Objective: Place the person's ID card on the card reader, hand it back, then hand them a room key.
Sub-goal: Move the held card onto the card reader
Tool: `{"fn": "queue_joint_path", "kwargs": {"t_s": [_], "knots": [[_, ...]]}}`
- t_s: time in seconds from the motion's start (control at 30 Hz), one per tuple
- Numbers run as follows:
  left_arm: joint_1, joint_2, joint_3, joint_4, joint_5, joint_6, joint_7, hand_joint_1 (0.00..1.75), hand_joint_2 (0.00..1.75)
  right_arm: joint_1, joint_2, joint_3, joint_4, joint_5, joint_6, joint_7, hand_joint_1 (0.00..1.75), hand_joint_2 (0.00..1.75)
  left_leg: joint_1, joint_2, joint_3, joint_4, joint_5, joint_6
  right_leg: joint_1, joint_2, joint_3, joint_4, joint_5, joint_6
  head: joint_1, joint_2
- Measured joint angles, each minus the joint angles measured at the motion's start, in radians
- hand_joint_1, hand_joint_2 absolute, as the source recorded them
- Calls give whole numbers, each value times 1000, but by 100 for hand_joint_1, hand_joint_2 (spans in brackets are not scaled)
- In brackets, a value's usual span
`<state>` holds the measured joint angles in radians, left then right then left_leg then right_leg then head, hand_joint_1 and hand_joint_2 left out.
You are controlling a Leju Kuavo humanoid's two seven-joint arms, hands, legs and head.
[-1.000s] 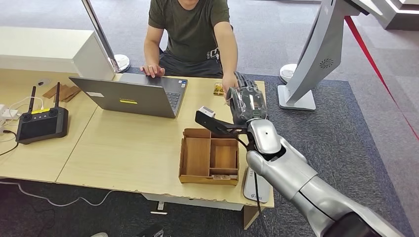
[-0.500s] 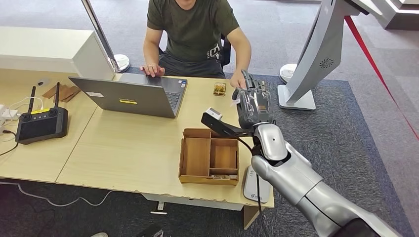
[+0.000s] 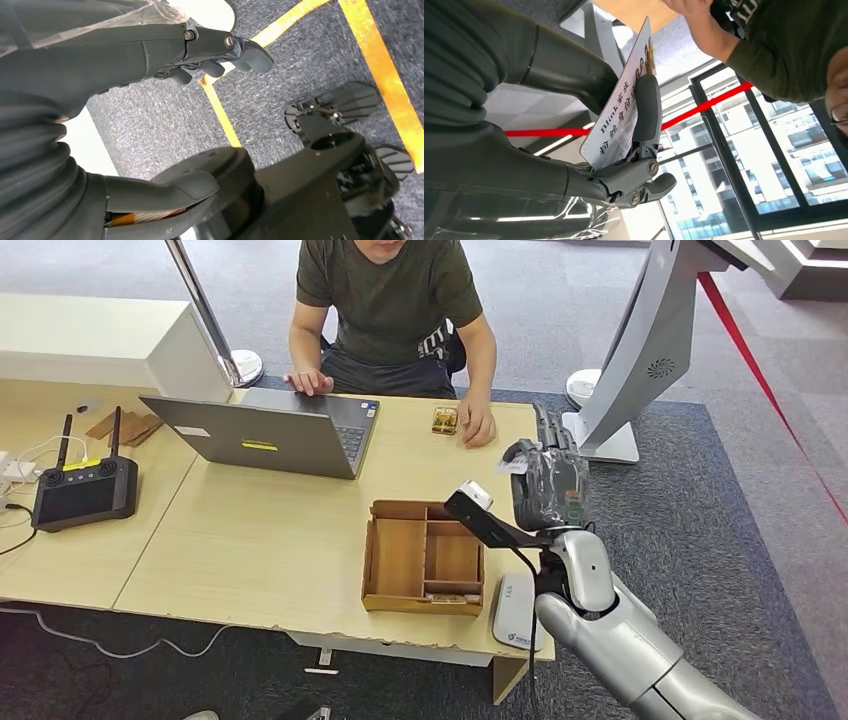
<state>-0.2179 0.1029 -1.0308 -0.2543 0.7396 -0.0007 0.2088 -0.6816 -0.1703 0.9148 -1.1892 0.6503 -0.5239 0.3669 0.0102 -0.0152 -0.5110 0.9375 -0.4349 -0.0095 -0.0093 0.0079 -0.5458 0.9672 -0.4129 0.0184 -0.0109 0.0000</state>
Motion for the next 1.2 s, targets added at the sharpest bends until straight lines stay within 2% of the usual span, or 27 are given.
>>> {"fn": "queue_joint_path", "kwargs": {"t_s": [0.33,0.57,0.77,1.2], "knots": [[14,7,10,1,-9,18,-3,0,175,220,-80,-150,-161,42,8,36,175,175,0,1,0,0,0,0,0,0,0,0,0,0,0,0],[14,8,20,0,-23,21,9,0,175,375,-108,-263,-202,-14,30,14,175,175,0,0,-1,0,0,0,0,0,0,0,0,0,0,0],[12,8,25,0,-26,21,11,0,175,411,-107,-305,-185,-47,40,-8,175,175,0,0,0,0,0,0,0,0,0,0,0,0,0,0],[10,8,33,0,-28,21,14,0,175,413,-76,-326,-129,-66,79,-40,175,175,0,0,-1,0,0,0,0,0,0,0,0,0,0,0]]}}
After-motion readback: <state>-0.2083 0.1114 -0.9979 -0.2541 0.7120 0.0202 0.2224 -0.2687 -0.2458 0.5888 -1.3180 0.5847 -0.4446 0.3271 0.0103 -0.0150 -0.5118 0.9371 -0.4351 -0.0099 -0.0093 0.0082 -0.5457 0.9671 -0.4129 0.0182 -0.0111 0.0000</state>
